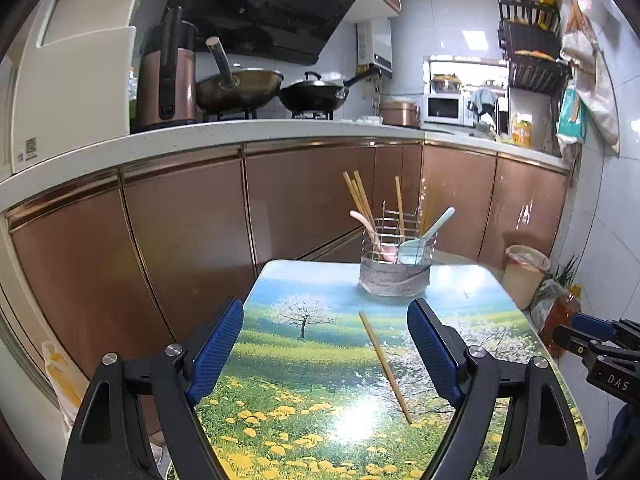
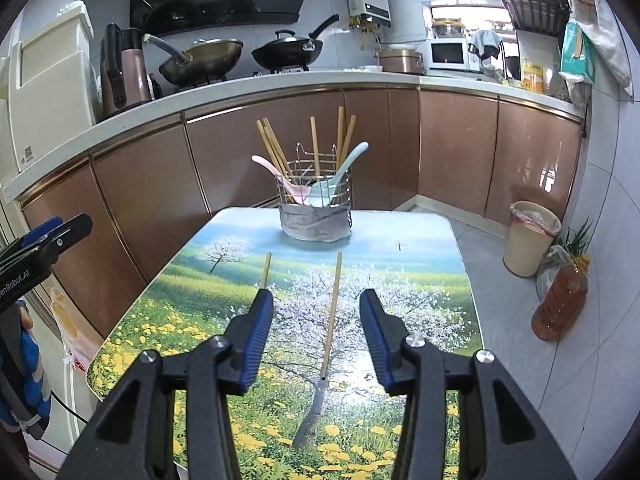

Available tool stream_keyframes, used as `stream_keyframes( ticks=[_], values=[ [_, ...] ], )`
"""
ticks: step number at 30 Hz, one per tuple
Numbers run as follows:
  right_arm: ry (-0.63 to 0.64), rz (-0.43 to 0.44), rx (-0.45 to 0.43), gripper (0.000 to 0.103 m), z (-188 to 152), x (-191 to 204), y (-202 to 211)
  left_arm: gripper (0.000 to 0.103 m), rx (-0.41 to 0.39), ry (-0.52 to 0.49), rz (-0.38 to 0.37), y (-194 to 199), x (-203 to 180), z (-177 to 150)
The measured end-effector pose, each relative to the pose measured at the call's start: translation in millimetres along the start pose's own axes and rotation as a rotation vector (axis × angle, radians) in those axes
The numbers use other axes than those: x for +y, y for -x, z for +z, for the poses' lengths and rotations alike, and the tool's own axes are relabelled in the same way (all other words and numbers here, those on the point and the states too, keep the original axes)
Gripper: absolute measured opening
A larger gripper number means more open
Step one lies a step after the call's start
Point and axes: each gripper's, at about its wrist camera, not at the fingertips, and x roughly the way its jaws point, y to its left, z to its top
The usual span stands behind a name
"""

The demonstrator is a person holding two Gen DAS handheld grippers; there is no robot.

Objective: Organize utensils
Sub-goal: 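Lower the left tool onto a wooden chopstick and close it while the right tool closes on another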

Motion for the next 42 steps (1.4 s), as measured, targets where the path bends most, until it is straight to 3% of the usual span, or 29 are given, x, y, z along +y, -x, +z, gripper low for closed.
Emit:
stream_keyframes(
  ticks=[5,8,16,20,24,34,40,42],
  values=[
    [0.000,0.009,0.047,0.043,3,-8,-25,0.083,0.085,-0.014,-0.036,-33,-6,-2],
    [-0.003,0.024,0.104,0.043,7,-15,-50,0.076,0.171,-0.014,-0.076,-64,-9,-4],
    [-0.032,0.065,0.336,0.042,23,-42,-147,0.061,0.540,0.065,-0.238,-189,-11,-9],
    [-0.025,0.101,0.442,0.042,34,-47,-196,0.058,0.723,0.086,-0.242,-253,-18,-19],
    [-0.014,0.116,0.524,0.035,44,-47,-239,0.045,0.844,0.072,-0.241,-295,-28,-30],
    [0.019,0.113,0.663,0.031,52,-41,-309,0.042,0.944,0.010,-0.229,-334,-50,-38],
    [0.065,0.103,0.727,0.023,48,-32,-330,0.026,1.009,-0.004,-0.226,-342,-51,-44],
    [0.093,0.098,0.753,0.018,46,-28,-335,0.025,1.022,-0.012,-0.230,-344,-54,-44]
  ],
)
